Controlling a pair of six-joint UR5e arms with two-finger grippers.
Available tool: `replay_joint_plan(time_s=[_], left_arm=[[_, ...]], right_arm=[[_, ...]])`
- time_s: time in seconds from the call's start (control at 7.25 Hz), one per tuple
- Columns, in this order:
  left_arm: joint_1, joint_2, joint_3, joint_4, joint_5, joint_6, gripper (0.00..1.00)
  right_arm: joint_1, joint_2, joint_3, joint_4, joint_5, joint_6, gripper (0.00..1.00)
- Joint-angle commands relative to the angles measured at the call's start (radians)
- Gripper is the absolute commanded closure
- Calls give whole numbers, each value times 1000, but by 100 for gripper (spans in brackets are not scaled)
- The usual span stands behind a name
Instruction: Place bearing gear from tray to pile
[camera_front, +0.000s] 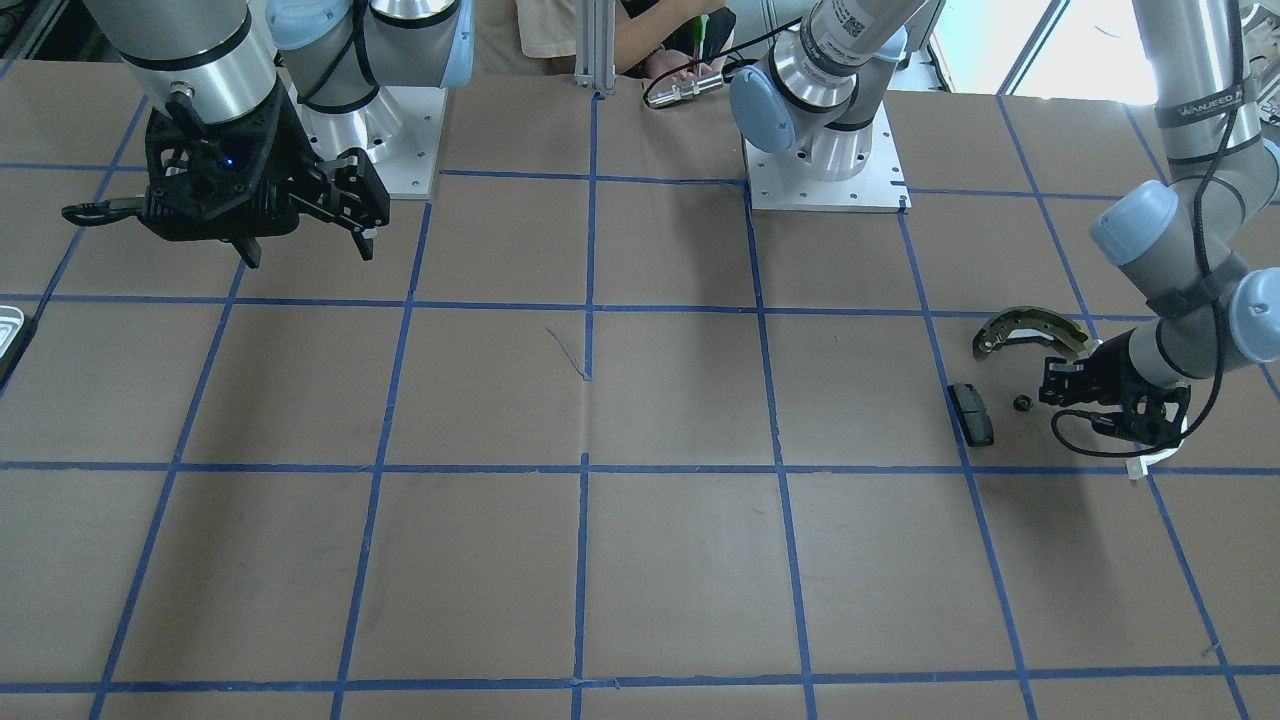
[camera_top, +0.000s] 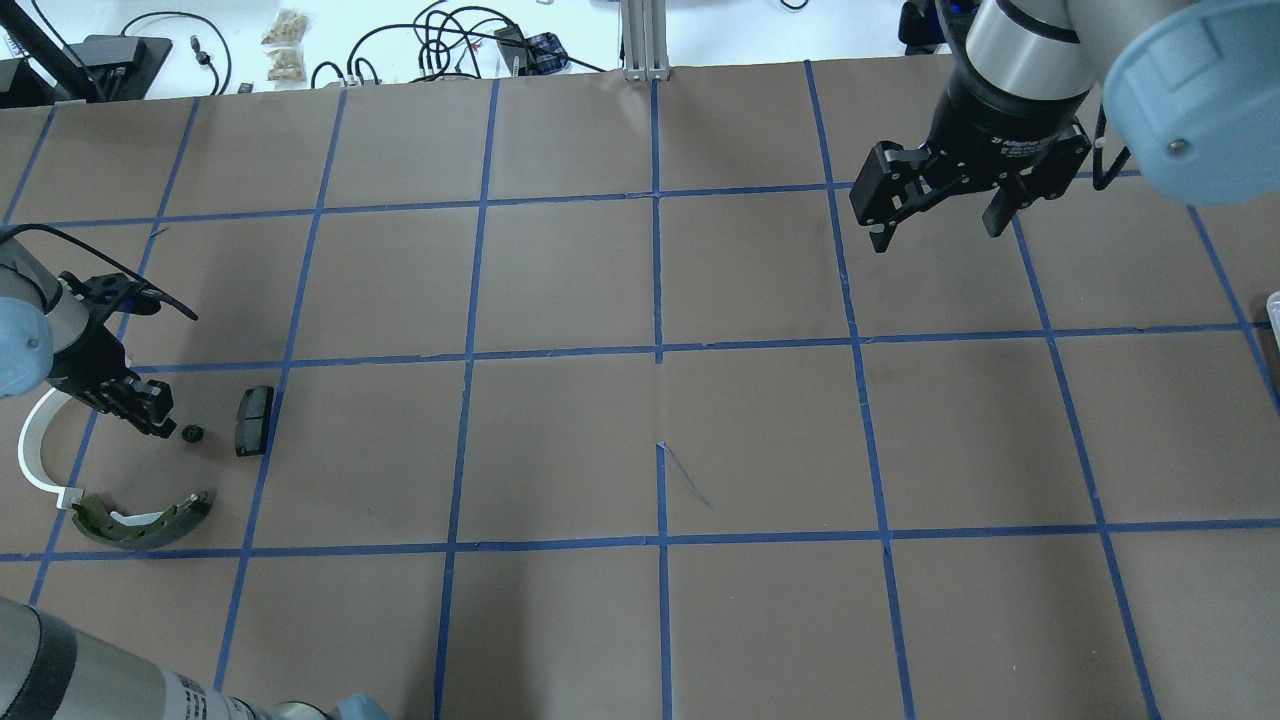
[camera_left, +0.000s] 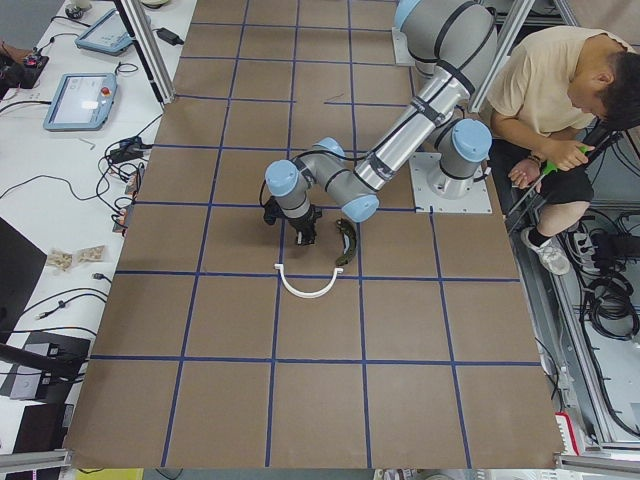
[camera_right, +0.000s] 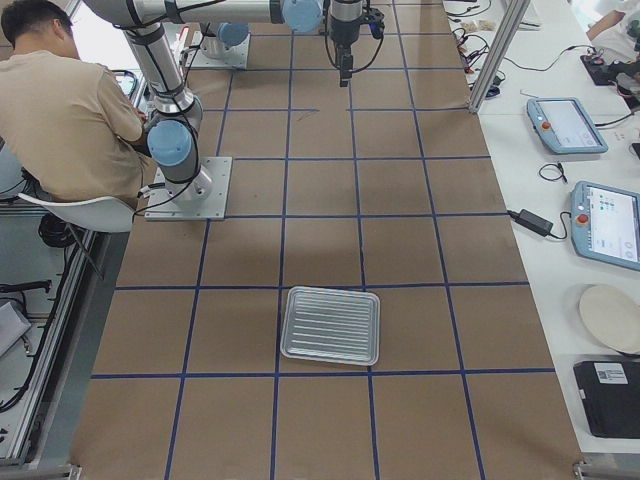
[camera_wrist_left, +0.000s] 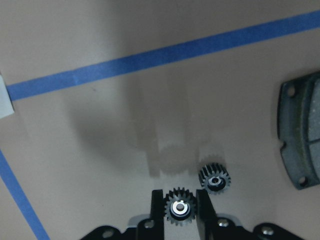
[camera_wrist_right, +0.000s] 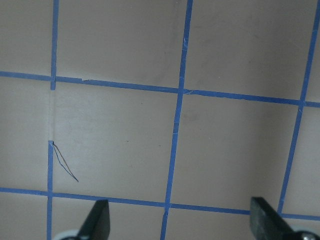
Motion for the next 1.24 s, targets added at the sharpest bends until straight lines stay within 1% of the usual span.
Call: replay_joint_plan(time_s=[0.0, 0.14, 0.41, 0.69, 0.83, 0.97, 1.1], left_arm=[[2, 0, 0, 0, -1, 2, 100], [2, 0, -2, 0, -2, 0, 95], [2, 2, -3, -4, -1, -1, 46], [0, 17, -11, -6, 1, -6, 9], [-1, 25, -6, -17, 2, -17, 2], [-6, 34, 6, -50, 5, -33, 0], [-21, 48, 27, -95, 2, -90, 0]], right_arm=[[0, 0, 1, 0, 0, 0, 0], [0, 0, 1, 0, 0, 0, 0], [0, 0, 1, 1, 0, 0, 0], [0, 0, 1, 0, 0, 0, 0], [0, 0, 1, 0, 1, 0, 0], [0, 0, 1, 0, 1, 0, 0], [0, 0, 1, 0, 1, 0, 0]])
